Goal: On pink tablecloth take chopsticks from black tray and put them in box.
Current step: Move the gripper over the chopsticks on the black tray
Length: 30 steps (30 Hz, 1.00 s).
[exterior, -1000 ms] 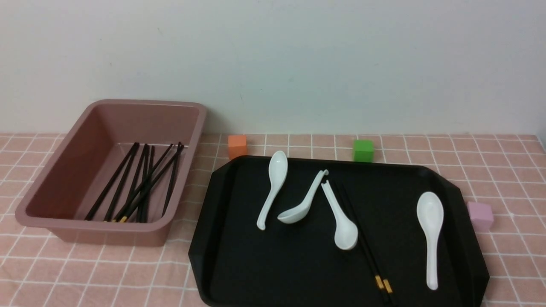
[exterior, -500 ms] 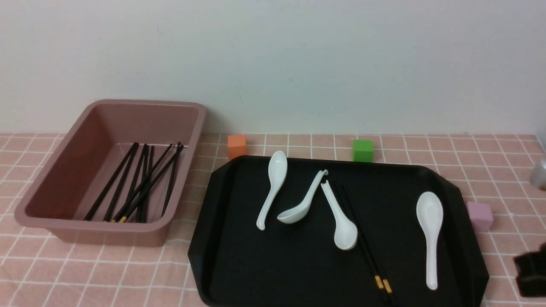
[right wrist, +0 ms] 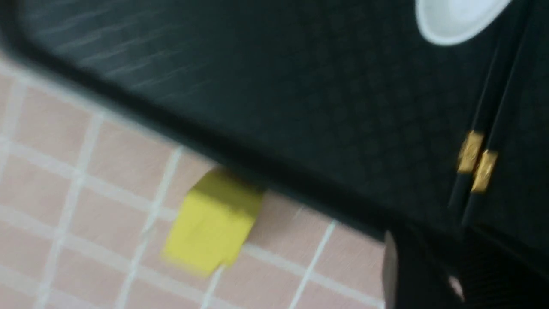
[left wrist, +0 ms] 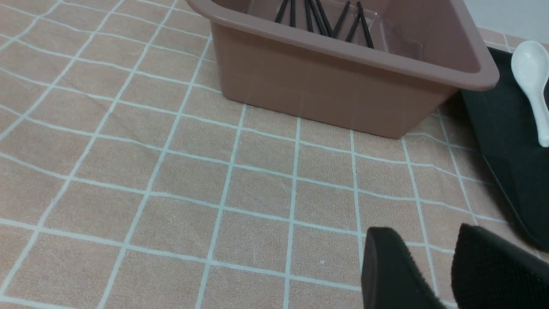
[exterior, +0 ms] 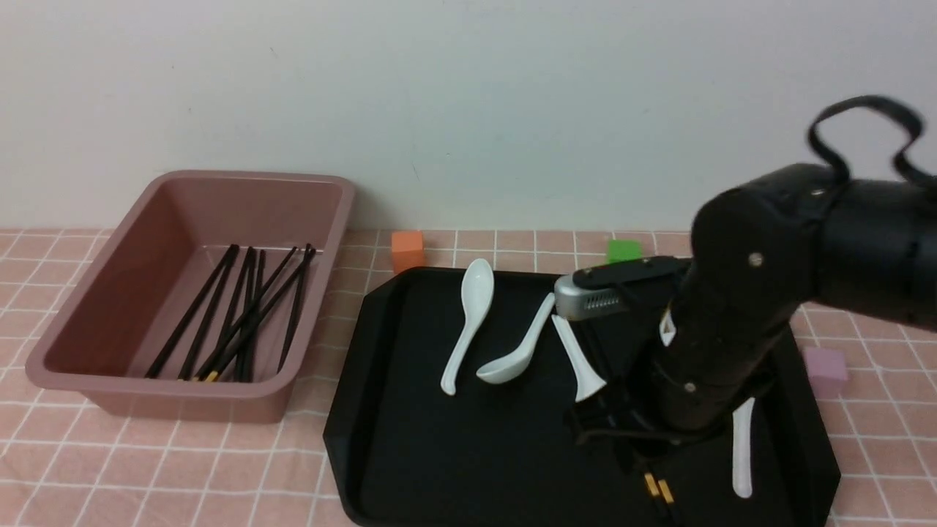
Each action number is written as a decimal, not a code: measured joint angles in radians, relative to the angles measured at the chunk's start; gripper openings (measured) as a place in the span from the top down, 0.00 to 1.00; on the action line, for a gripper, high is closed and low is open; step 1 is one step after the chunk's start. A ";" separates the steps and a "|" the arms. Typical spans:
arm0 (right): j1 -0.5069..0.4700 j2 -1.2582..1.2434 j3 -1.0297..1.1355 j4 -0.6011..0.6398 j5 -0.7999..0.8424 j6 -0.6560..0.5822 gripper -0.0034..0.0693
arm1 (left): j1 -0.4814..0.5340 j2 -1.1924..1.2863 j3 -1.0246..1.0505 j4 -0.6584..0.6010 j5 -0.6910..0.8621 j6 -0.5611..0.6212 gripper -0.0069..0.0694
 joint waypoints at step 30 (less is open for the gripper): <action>-0.059 0.223 -0.027 -0.078 -0.099 0.067 0.76 | 0.000 0.000 0.000 0.000 0.000 0.000 0.60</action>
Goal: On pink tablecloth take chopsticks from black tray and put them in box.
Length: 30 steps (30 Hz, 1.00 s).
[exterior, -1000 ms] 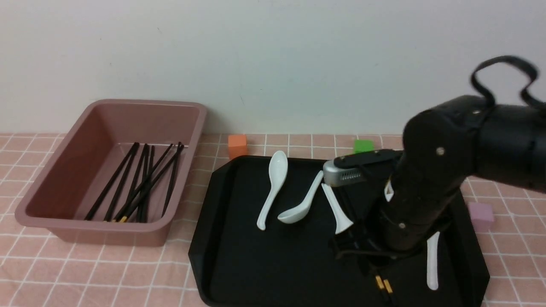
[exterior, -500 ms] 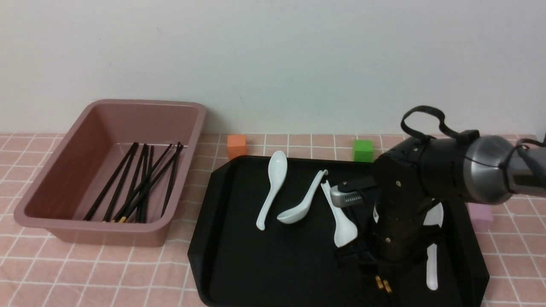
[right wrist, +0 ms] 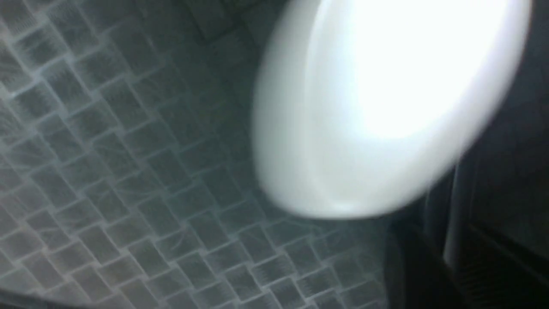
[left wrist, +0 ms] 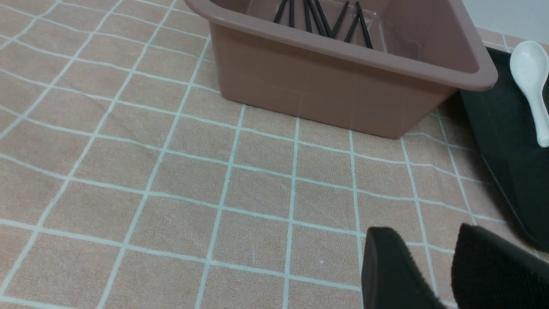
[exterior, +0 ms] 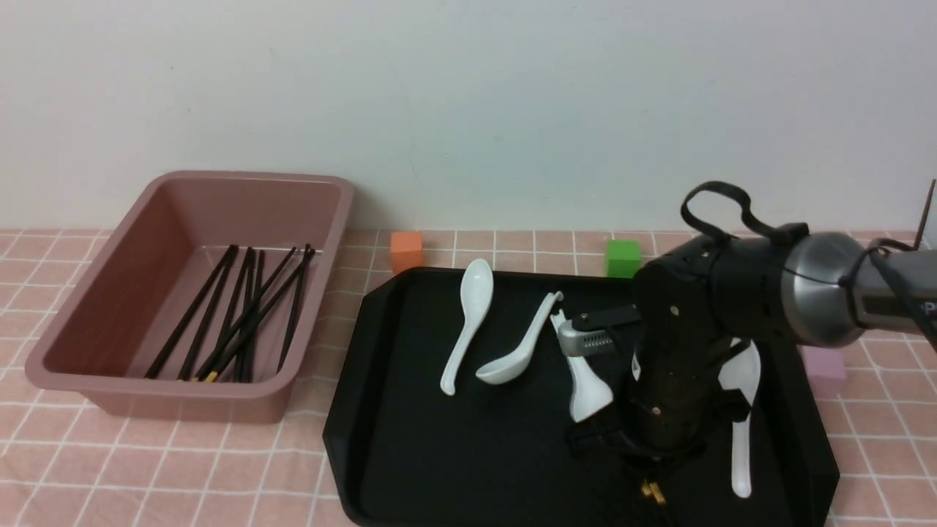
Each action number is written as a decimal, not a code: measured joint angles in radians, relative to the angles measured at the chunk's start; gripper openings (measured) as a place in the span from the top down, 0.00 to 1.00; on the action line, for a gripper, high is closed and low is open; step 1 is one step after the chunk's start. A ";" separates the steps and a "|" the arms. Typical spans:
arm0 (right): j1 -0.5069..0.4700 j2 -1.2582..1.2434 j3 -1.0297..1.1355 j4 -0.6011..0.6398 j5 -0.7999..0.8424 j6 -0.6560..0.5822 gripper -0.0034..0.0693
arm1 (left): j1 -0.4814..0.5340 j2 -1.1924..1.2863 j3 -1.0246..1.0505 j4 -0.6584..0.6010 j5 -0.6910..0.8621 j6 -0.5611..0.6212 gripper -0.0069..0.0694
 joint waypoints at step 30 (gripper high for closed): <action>0.257 0.060 -0.754 0.157 0.091 -0.145 0.76 | 0.000 0.000 0.000 -0.001 0.000 0.000 0.60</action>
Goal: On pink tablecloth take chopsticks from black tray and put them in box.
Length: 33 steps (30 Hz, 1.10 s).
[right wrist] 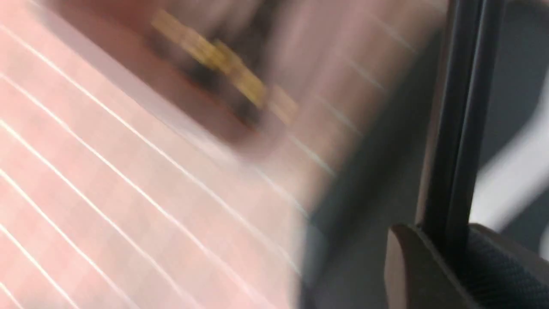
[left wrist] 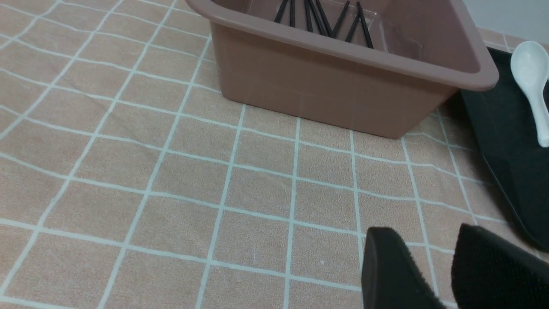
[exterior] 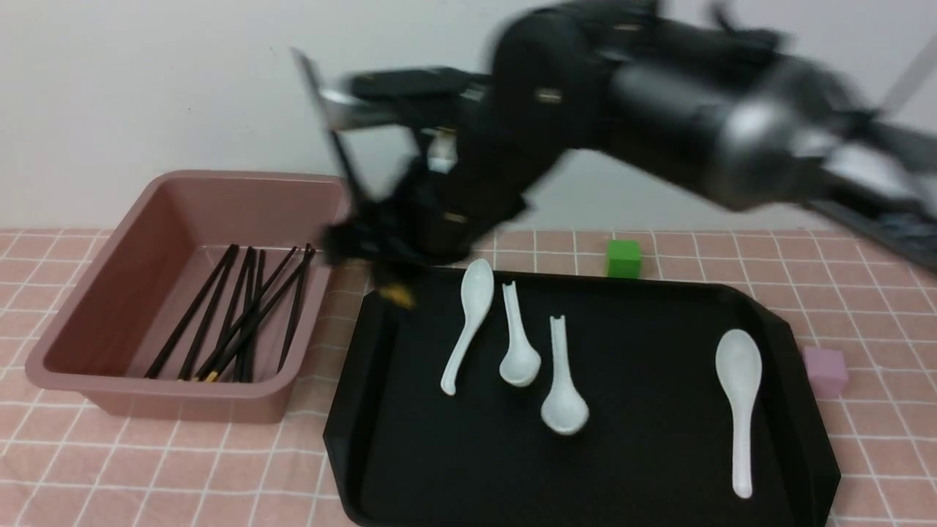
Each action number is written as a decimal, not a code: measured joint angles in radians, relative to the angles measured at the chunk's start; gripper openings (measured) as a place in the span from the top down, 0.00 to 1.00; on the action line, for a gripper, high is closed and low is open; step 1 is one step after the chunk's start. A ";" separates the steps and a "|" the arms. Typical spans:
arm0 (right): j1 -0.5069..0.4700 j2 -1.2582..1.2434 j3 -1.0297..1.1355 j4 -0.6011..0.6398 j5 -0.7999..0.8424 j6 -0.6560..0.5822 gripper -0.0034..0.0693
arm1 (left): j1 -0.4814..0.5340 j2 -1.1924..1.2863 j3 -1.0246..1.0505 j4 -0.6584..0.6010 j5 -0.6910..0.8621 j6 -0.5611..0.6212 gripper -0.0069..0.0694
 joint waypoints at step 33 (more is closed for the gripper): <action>0.026 0.012 -0.591 0.031 0.340 -0.161 0.83 | 0.000 0.000 0.000 -0.001 0.000 0.000 0.60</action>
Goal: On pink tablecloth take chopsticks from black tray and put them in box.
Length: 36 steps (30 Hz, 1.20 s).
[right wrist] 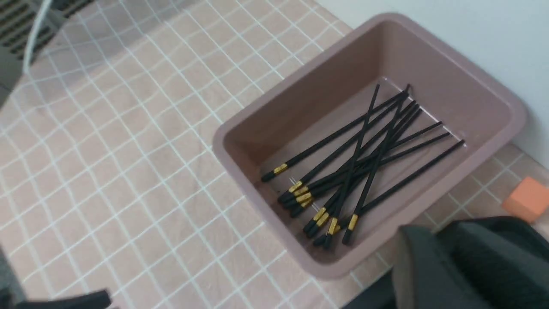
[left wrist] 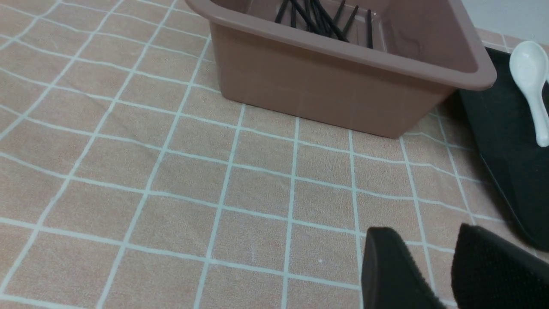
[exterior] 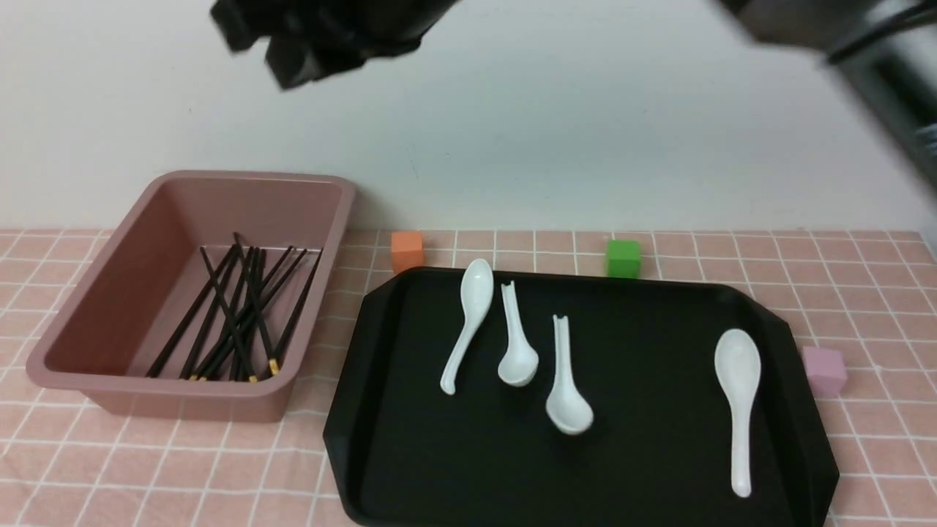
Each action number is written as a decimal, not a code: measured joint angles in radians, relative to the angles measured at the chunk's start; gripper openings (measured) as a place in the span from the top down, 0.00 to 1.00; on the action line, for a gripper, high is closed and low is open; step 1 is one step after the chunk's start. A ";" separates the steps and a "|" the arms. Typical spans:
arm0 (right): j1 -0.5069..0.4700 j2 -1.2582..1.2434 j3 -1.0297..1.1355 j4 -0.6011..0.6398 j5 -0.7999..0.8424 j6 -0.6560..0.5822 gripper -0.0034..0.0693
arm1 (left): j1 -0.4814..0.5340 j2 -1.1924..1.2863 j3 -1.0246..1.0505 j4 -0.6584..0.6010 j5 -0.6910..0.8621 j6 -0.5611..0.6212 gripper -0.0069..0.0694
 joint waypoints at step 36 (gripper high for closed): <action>-0.148 -1.237 1.629 -0.190 -0.181 0.050 0.97 | 0.000 0.000 0.000 0.000 0.000 0.000 0.60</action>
